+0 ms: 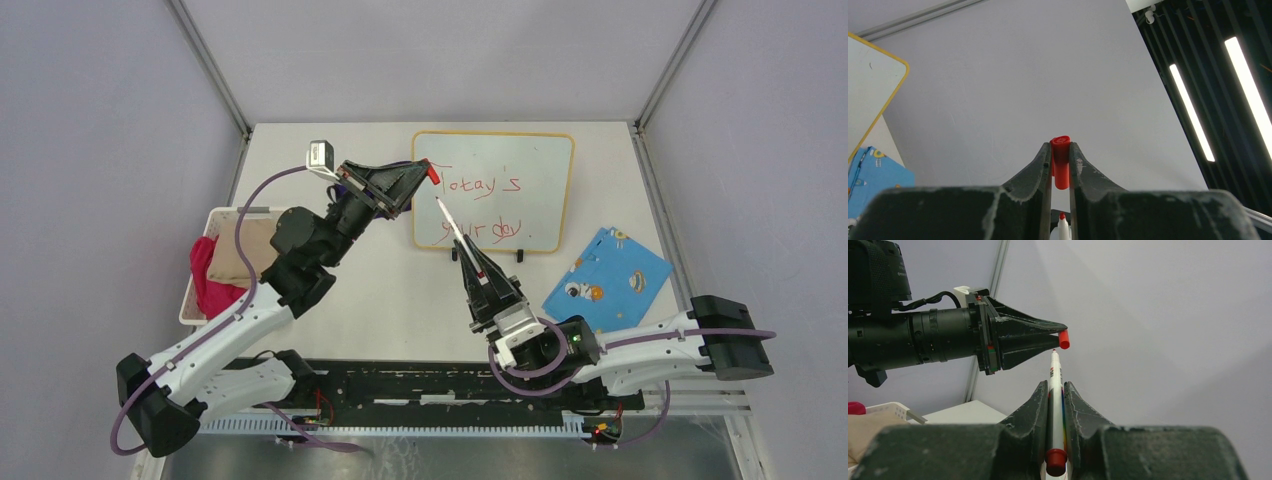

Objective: Write a sentence on the whiteboard
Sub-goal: Close the whiteboard marker at the center of the board.

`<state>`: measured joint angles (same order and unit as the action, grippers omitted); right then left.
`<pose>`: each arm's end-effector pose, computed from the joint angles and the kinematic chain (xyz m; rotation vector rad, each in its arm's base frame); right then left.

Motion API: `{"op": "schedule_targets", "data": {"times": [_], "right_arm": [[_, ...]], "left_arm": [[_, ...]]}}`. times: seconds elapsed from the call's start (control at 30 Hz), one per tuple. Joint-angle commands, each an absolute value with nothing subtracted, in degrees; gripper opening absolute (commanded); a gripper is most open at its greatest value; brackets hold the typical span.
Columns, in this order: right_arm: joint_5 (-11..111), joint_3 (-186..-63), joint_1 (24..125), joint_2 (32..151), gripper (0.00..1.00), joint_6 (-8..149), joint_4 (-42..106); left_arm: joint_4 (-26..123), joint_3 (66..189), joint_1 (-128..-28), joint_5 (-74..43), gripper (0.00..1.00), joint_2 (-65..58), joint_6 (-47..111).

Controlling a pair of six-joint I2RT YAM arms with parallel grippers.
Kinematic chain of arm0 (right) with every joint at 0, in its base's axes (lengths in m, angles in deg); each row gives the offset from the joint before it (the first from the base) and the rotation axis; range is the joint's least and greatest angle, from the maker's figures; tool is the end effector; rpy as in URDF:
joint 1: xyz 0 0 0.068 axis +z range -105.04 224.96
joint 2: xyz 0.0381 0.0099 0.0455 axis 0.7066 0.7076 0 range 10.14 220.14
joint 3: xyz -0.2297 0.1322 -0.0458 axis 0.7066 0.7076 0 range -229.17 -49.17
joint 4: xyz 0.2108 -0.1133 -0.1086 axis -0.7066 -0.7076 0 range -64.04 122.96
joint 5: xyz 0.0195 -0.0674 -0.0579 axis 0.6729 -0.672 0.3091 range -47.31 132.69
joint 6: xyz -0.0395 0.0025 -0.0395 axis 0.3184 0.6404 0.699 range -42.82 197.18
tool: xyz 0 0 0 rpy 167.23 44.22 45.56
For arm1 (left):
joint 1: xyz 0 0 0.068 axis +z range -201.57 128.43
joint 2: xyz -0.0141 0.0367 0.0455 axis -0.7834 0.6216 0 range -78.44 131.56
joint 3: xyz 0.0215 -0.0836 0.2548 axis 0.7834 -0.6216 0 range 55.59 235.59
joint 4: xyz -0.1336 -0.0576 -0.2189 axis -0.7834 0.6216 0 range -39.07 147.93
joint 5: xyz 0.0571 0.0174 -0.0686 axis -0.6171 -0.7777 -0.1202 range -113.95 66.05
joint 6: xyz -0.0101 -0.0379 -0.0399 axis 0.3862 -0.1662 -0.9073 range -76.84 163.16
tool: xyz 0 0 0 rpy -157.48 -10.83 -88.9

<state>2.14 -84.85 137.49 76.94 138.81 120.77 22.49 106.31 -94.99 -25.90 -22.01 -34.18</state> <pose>0.0155 0.2171 0.3629 -0.3896 0.7962 0.2982 0.1688 -0.1580 0.4089 -0.4390 1.3174 -1.8025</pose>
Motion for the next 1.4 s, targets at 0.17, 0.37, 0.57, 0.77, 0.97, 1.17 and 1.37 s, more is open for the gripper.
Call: {"op": "schedule_targets", "data": {"times": [0.17, 0.37, 0.57, 0.77, 0.97, 1.17, 1.37], "right_arm": [[1.35, -87.58, 137.84, 76.15, 0.0, 139.35, 139.92], [1.25, -87.92, 137.78, 76.31, 0.0, 139.53, 139.7], [1.31, -88.02, 137.7, 76.41, 0.0, 139.56, 140.01], [1.19, -87.88, 137.74, 76.32, 0.0, 139.43, 140.28], [1.3, -87.97, 137.71, 76.32, 0.0, 139.35, 140.28], [1.3, -88.06, 137.75, 76.49, 0.0, 139.19, 140.1], [1.29, -88.28, 137.75, 76.81, 0.0, 139.09, 140.09]], "left_arm": [[22.28, 107.89, -95.43, -27.81, 0.02, -23.84, -34.77], [22.28, 107.41, -95.43, -27.62, 0.02, -24.61, -34.4], [22.5, 107.1, -95.43, -27.39, 0.02, -25.29, -33.78], [22.9, 106.76, -95.43, -27.11, 0.02, -25.69, -33.72], [23.68, 106.28, -95.43, -26.82, 0.02, -25.95, -33.66], [24.02, 105.78, -95.49, -26.76, 0.02, -26.3, -33.72], [24.07, 105.87, -95.52, -25.82, 0.02, -26.38, -33.4]]}}
